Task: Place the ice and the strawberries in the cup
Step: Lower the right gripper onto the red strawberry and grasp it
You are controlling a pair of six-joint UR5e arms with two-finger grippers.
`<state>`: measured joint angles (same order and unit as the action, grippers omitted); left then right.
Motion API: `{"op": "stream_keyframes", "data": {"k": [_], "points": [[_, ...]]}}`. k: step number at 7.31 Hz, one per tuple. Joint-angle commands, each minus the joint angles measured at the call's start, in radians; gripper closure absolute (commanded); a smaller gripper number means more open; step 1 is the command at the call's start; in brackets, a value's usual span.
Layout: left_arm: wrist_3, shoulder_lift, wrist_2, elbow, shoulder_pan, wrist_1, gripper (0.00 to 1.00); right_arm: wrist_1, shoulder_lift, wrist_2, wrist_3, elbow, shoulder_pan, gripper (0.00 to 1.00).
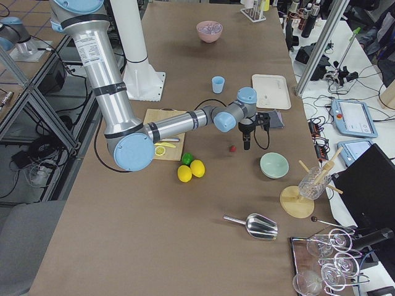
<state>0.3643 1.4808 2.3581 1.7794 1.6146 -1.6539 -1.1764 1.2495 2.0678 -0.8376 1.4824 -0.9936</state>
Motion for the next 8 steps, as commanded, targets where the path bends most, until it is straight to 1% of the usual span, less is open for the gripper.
{"op": "stream_keyframes", "data": {"k": [1, 3, 4, 6, 8], "points": [[0.002, 0.0, 0.0, 0.0, -0.002, 0.002, 0.01, 0.047, 0.01, -0.075, -0.073, -0.031, 0.078, 0.0], [0.004, -0.002, 0.001, 0.0, -0.004, 0.002, 0.01, 0.049, 0.04, -0.074, -0.075, -0.018, 0.082, 0.02], [0.004, -0.007, 0.003, 0.0, -0.004, 0.002, 0.01, 0.049, 0.044, -0.074, -0.075, -0.017, 0.087, 0.06], [0.005, -0.007, 0.004, 0.002, -0.005, 0.002, 0.01, 0.049, 0.048, -0.075, -0.078, -0.016, 0.101, 0.19], [0.004, -0.007, 0.006, 0.002, -0.007, 0.002, 0.01, 0.049, 0.05, -0.074, -0.084, -0.01, 0.105, 0.25]]}}
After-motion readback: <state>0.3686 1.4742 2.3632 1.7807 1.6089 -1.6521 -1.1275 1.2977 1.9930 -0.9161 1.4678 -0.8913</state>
